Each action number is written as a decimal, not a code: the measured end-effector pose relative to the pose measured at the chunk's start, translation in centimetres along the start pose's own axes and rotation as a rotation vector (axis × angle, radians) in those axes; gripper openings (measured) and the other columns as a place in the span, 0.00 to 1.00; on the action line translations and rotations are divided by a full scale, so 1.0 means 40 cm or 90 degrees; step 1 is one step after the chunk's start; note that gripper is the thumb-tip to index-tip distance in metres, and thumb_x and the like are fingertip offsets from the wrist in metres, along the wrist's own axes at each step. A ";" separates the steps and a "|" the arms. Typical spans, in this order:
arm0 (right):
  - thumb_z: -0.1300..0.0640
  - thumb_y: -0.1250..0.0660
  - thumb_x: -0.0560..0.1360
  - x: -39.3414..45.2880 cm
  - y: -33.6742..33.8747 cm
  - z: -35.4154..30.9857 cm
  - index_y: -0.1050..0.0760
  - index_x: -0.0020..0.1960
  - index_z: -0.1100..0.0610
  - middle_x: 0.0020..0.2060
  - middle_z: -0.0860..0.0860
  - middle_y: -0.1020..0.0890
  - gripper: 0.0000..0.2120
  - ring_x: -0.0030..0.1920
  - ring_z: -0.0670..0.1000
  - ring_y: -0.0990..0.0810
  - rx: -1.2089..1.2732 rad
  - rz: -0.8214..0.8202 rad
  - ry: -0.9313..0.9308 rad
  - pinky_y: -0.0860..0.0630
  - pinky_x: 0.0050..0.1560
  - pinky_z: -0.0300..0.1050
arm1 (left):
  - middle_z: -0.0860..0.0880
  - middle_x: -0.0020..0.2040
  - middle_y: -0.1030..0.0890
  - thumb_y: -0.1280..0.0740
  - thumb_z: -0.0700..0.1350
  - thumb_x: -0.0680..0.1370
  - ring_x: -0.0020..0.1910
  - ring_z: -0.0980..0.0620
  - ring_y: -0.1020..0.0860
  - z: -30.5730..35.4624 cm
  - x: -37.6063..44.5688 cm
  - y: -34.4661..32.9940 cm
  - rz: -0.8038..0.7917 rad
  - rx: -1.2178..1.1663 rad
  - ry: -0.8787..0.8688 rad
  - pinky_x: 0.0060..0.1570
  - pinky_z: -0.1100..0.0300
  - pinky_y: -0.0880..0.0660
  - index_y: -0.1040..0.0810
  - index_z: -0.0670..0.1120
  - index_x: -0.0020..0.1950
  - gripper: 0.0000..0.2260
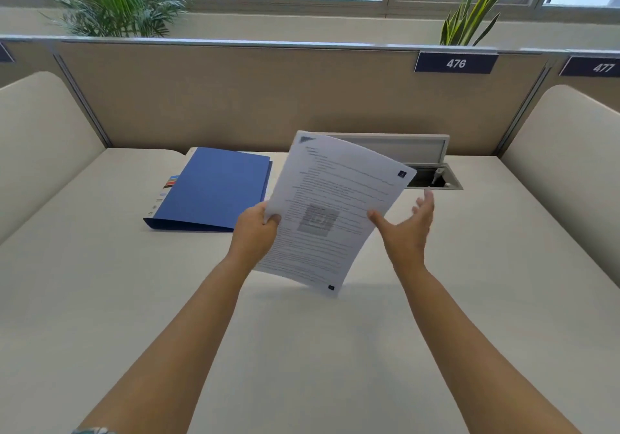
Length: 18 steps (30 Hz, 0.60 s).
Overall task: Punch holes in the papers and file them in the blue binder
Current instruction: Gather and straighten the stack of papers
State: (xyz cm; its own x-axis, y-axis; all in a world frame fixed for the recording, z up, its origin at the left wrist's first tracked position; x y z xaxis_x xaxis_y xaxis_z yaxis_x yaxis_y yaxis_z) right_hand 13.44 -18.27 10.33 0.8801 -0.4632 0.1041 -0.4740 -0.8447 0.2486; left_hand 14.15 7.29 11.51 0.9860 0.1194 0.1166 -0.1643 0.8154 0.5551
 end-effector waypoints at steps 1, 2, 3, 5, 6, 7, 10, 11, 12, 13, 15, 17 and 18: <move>0.55 0.24 0.67 0.006 0.010 -0.038 0.53 0.76 0.53 0.75 0.54 0.43 0.49 0.75 0.54 0.44 -0.037 0.035 0.075 0.41 0.72 0.53 | 0.46 0.44 0.22 0.42 0.42 0.80 0.44 0.48 0.24 0.018 0.012 0.006 -0.011 0.072 -0.014 0.41 0.57 0.26 0.23 0.42 0.50 0.09; 0.53 0.24 0.67 0.009 0.017 -0.079 0.52 0.76 0.54 0.75 0.54 0.44 0.49 0.75 0.54 0.45 -0.078 0.059 0.162 0.42 0.73 0.53 | 0.46 0.44 0.22 0.42 0.42 0.80 0.43 0.47 0.24 0.038 0.020 0.010 -0.024 0.138 -0.032 0.41 0.55 0.25 0.23 0.43 0.49 0.09; 0.51 0.24 0.66 0.012 0.020 -0.119 0.51 0.76 0.54 0.75 0.54 0.43 0.49 0.75 0.54 0.45 -0.123 0.068 0.246 0.42 0.73 0.53 | 0.46 0.43 0.21 0.43 0.42 0.80 0.42 0.47 0.23 0.058 0.026 0.015 -0.034 0.203 -0.052 0.41 0.54 0.25 0.24 0.44 0.47 0.08; 0.49 0.24 0.65 0.020 0.013 -0.170 0.46 0.75 0.55 0.73 0.54 0.38 0.46 0.73 0.54 0.40 -0.219 0.036 0.337 0.40 0.72 0.55 | 0.45 0.43 0.20 0.43 0.42 0.79 0.42 0.46 0.22 0.097 0.030 0.024 -0.038 0.318 -0.097 0.40 0.54 0.24 0.25 0.45 0.45 0.08; 0.49 0.23 0.65 0.028 0.009 -0.180 0.43 0.74 0.54 0.72 0.53 0.35 0.45 0.72 0.54 0.37 -0.245 -0.005 0.328 0.39 0.71 0.55 | 0.45 0.44 0.19 0.43 0.42 0.79 0.41 0.47 0.22 0.115 0.029 0.028 -0.036 0.357 -0.121 0.39 0.54 0.25 0.25 0.46 0.46 0.08; 0.50 0.23 0.65 0.038 0.005 -0.177 0.40 0.73 0.53 0.70 0.52 0.31 0.41 0.70 0.54 0.34 -0.246 -0.060 0.289 0.35 0.68 0.55 | 0.46 0.46 0.19 0.42 0.42 0.79 0.41 0.49 0.23 0.131 0.027 0.032 -0.036 0.382 -0.143 0.40 0.56 0.26 0.24 0.47 0.49 0.07; 0.52 0.27 0.70 0.041 0.001 -0.139 0.27 0.58 0.52 0.52 0.50 0.21 0.19 0.56 0.53 0.22 -0.201 -0.206 0.149 0.24 0.48 0.43 | 0.49 0.50 0.19 0.40 0.45 0.79 0.43 0.53 0.26 0.155 0.018 0.036 -0.046 0.407 -0.188 0.41 0.61 0.29 0.23 0.49 0.56 0.09; 0.53 0.28 0.71 0.035 0.001 -0.123 0.25 0.53 0.54 0.47 0.50 0.21 0.13 0.53 0.54 0.21 -0.189 -0.226 0.133 0.23 0.45 0.42 | 0.49 0.51 0.19 0.40 0.46 0.79 0.43 0.54 0.26 0.153 0.017 0.034 -0.052 0.404 -0.193 0.41 0.61 0.29 0.23 0.49 0.56 0.09; 0.55 0.28 0.72 0.029 0.000 -0.105 0.23 0.51 0.56 0.45 0.51 0.21 0.10 0.51 0.56 0.20 -0.161 -0.240 0.112 0.22 0.44 0.44 | 0.48 0.51 0.18 0.40 0.46 0.79 0.43 0.54 0.26 0.150 0.016 0.031 -0.061 0.396 -0.192 0.41 0.62 0.29 0.23 0.49 0.56 0.09; 0.56 0.29 0.72 0.021 -0.002 -0.086 0.23 0.50 0.56 0.45 0.52 0.21 0.08 0.50 0.57 0.20 -0.126 -0.251 0.088 0.22 0.45 0.46 | 0.48 0.51 0.18 0.40 0.46 0.79 0.44 0.54 0.25 0.145 0.015 0.027 -0.068 0.391 -0.191 0.41 0.62 0.29 0.23 0.49 0.56 0.09; 0.56 0.30 0.73 0.005 -0.008 -0.053 0.24 0.45 0.53 0.44 0.51 0.21 0.03 0.47 0.55 0.22 -0.081 -0.263 0.050 0.23 0.44 0.47 | 0.48 0.51 0.18 0.40 0.47 0.79 0.43 0.54 0.26 0.135 0.014 0.023 -0.062 0.393 -0.201 0.42 0.62 0.29 0.23 0.49 0.56 0.09; 0.56 0.31 0.74 0.002 -0.004 -0.021 0.26 0.41 0.47 0.41 0.48 0.21 0.05 0.44 0.52 0.23 -0.049 -0.255 0.033 0.24 0.41 0.44 | 0.48 0.47 0.17 0.39 0.48 0.79 0.39 0.55 0.27 0.125 0.011 0.040 -0.004 0.391 -0.222 0.44 0.61 0.30 0.22 0.48 0.54 0.09; 0.55 0.31 0.74 0.003 0.004 -0.010 0.26 0.41 0.46 0.40 0.46 0.21 0.07 0.43 0.51 0.23 -0.032 -0.245 0.023 0.24 0.39 0.42 | 0.49 0.44 0.18 0.38 0.49 0.78 0.36 0.56 0.28 0.114 0.011 0.058 0.040 0.377 -0.222 0.46 0.58 0.30 0.21 0.47 0.52 0.09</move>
State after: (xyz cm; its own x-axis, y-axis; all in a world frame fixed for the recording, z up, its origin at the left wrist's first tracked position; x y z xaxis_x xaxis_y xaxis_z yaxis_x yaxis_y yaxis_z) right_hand 13.48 -18.34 10.78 0.9941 -0.1046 0.0285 -0.1082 -0.9404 0.3225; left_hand 14.07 6.66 16.60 0.9236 -0.1143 0.3659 -0.3062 0.3543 0.8836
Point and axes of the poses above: each hand's wrist, its own x-axis towards the middle knuckle, its own y-axis out of the back of the hand, z = x × y, the point moved 5 cm from there along x, towards the middle knuckle
